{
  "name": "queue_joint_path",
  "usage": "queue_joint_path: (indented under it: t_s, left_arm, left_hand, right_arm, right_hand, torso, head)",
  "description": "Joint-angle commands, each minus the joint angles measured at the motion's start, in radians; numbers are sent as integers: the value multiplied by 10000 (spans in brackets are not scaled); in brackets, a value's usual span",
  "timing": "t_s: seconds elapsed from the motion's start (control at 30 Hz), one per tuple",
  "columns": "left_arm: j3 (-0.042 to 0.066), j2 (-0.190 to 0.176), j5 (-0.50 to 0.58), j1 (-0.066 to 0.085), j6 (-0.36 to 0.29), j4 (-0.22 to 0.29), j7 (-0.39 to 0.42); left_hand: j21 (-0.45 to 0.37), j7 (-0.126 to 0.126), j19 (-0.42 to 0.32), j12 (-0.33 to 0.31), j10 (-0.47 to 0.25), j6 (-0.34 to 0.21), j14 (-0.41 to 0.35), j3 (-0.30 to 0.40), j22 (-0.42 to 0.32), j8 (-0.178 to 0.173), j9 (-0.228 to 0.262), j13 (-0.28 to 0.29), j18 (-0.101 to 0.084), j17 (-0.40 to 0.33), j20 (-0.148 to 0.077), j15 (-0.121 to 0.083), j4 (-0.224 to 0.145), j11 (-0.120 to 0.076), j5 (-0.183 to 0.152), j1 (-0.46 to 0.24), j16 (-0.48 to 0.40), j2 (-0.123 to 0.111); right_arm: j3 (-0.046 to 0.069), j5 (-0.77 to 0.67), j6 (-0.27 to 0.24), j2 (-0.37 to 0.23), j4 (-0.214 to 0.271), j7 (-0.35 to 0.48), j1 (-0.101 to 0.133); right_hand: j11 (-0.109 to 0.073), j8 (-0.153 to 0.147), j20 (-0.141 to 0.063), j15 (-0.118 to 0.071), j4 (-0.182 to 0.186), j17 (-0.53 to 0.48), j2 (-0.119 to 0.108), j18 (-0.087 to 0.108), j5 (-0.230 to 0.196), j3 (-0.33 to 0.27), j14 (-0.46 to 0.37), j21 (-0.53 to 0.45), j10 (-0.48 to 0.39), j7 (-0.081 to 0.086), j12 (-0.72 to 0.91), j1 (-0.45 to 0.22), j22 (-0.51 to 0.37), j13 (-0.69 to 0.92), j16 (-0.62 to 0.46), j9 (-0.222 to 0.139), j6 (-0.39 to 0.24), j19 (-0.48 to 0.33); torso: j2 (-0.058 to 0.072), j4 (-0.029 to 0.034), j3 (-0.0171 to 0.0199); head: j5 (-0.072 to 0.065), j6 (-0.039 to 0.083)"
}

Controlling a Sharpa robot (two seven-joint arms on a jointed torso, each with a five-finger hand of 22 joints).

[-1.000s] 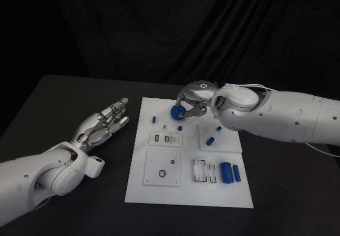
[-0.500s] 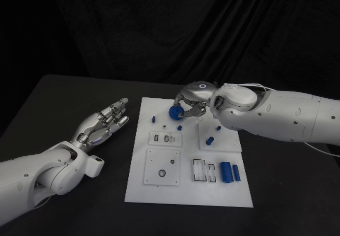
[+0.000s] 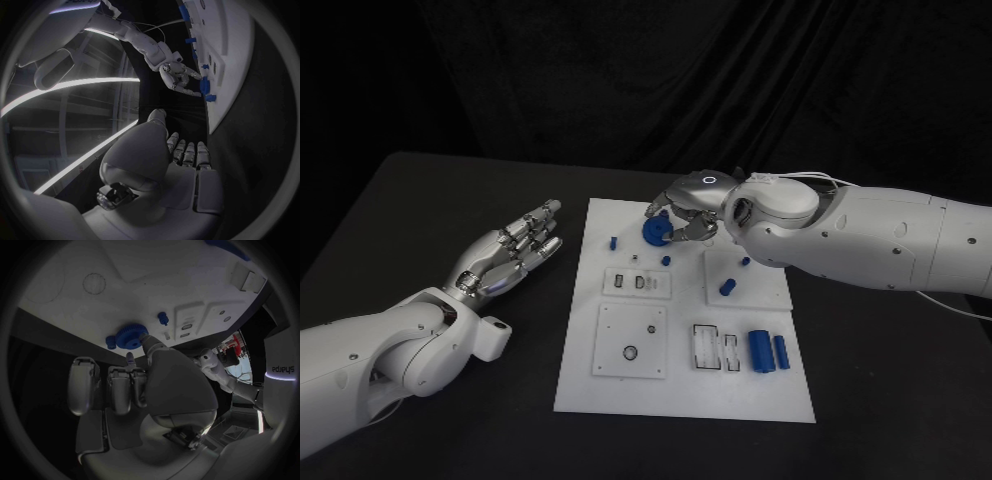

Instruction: Assemble the parts on the task board

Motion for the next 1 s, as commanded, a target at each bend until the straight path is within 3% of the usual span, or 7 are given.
queue_joint_path:
  t_s: [0.03,0.27,0.4,0.47,0.77,1.0]
  left_arm:
    - [7,33,-72,19,187,-12,907]
    - [7,33,-72,19,206,-21,910]
    - [7,10,-72,19,212,-15,912]
    - [7,-6,-72,19,212,-14,910]
    - [7,0,-72,19,229,-19,902]
    - [7,26,-72,18,259,-36,896]
  left_hand:
    - [-35,23,12,11,21,-46,13,58,-16,28,-1,-1,-146,-12,85,57,14,67,69,104,-36,18]
    - [-35,39,12,19,24,-52,13,83,-16,29,0,1,-136,-12,119,80,-6,94,98,134,-36,30]
    - [-35,42,12,18,24,-57,13,88,-16,29,-1,1,-134,-12,125,83,-11,97,105,141,-36,31]
    - [-35,43,12,21,25,-58,13,98,-16,29,0,1,-129,-12,136,89,-23,103,127,157,-36,31]
    - [-35,47,12,23,25,-53,13,106,-16,31,1,2,-123,-12,148,95,-33,108,148,169,-36,29]
    - [-35,48,12,21,24,-65,13,118,-16,30,0,1,-117,-12,162,102,-45,116,171,185,-36,31]
  right_arm:
    - [6,-66,70,2,-2,-198,-25]
    - [6,-66,-306,-85,54,-139,-28]
    - [7,-66,-781,-264,194,-43,-27]
    - [8,-66,-884,-371,261,-15,-26]
    - [5,-66,-401,-584,297,-26,-26]
    - [5,-66,-11,-553,228,-53,-39]
  right_hand:
    - [-89,-74,-69,-88,-59,2570,-24,79,-7,37,1010,-85,1057,-20,25,-35,1413,2634,-38,-100,-260,-76]
    - [-111,-88,-94,-108,-78,2518,25,94,-4,69,990,-163,1057,-31,25,-35,1375,2634,-94,-236,-541,-110]
    - [-110,-21,-104,-113,-31,2535,62,90,-9,63,997,-159,1057,-14,25,-108,1384,2634,-77,-195,-226,-96]
    - [-98,127,-112,-115,0,2569,92,75,-9,65,1011,-128,1057,9,25,-175,1414,2634,-41,-97,481,-54]
    - [-76,171,-109,-103,41,2568,110,73,-10,62,1011,-136,1057,53,25,-239,1418,2634,-42,-114,644,-44]
    - [-38,202,-95,-80,57,2608,114,62,-8,65,1026,-109,1057,108,25,-268,1443,2634,1,-131,777,-16]
  torso:
    - [2,12,-4]
    - [5,-12,-9]
    - [8,-12,-8]
    - [7,-10,-5]
    - [6,-9,6]
    - [0,-43,3]
  head:
    - [1,-24]
    - [47,-21]
    - [57,-20]
    - [61,-18]
    - [32,-14]
    - [36,-31]
